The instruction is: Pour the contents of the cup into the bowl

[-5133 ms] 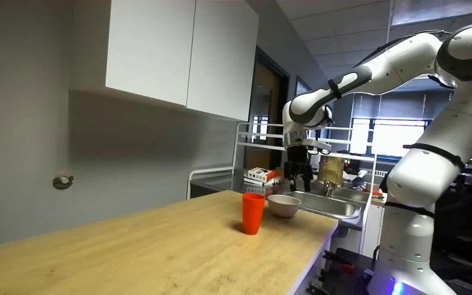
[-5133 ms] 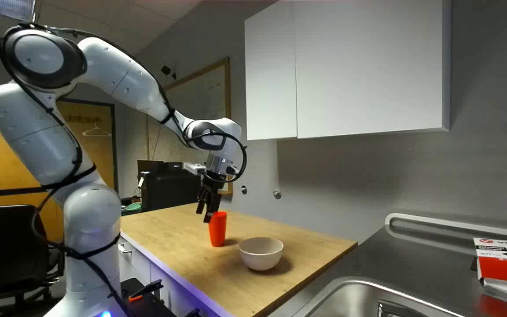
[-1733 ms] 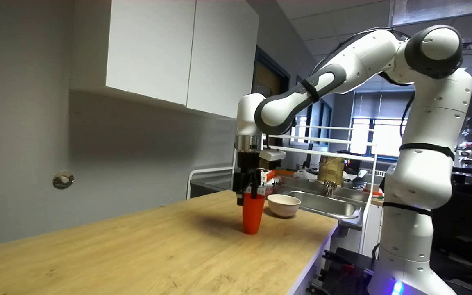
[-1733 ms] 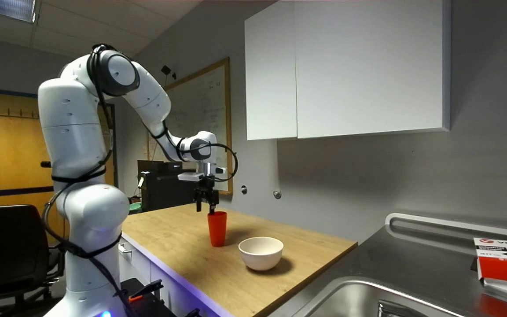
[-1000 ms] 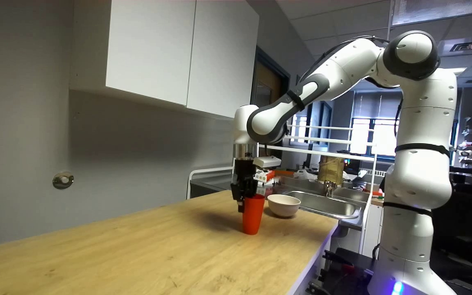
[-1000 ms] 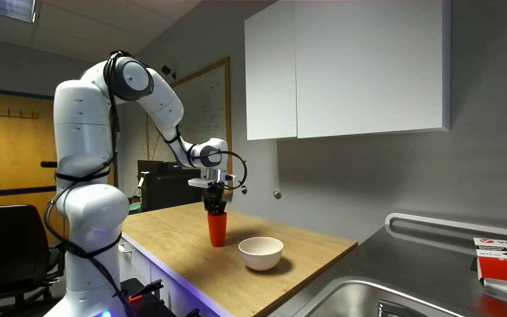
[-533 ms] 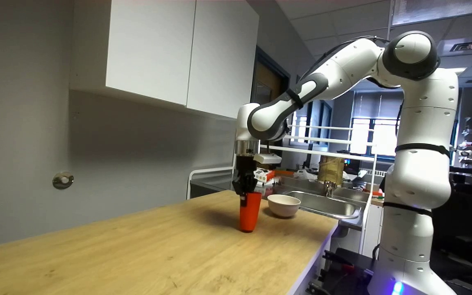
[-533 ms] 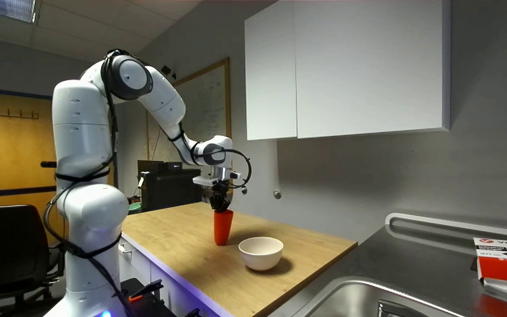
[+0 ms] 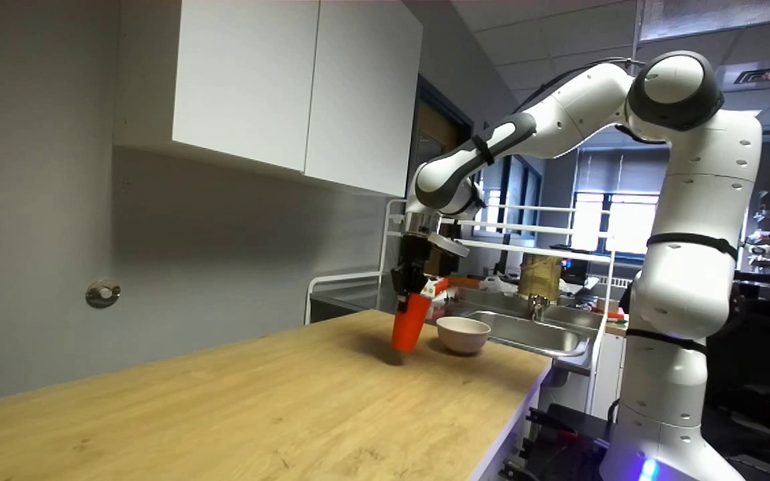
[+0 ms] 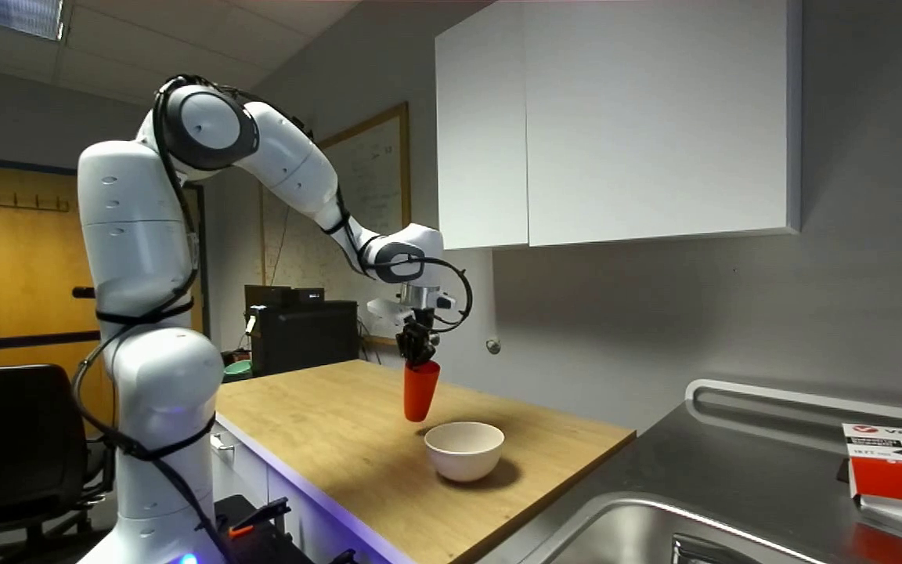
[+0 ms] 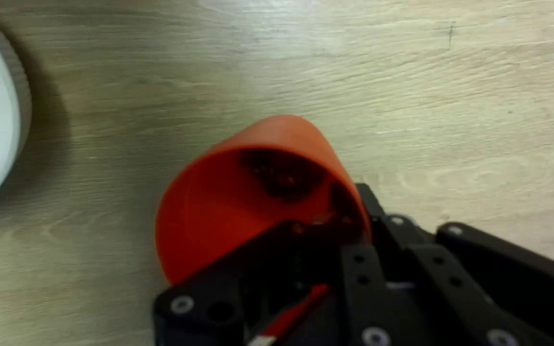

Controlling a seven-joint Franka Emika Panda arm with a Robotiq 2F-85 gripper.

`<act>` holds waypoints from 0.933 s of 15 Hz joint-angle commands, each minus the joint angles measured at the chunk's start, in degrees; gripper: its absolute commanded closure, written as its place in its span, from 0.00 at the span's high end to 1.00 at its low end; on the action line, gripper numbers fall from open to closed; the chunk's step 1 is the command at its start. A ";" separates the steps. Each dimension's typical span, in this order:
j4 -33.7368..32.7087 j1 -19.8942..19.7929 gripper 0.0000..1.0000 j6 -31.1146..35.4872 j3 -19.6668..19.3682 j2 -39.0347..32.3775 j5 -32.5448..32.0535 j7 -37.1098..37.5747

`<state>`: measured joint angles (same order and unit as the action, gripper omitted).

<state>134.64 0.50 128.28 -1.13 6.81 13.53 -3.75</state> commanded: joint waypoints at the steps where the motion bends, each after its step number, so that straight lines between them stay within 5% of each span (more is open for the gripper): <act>1: 0.35 -1.73 0.01 -0.66 -3.41 2.43 5.79 -7.74; 14: 5.99 -8.81 0.01 -5.93 -16.42 3.73 33.71 -40.82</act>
<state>139.46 -6.76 125.54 -15.73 9.27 42.00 -38.40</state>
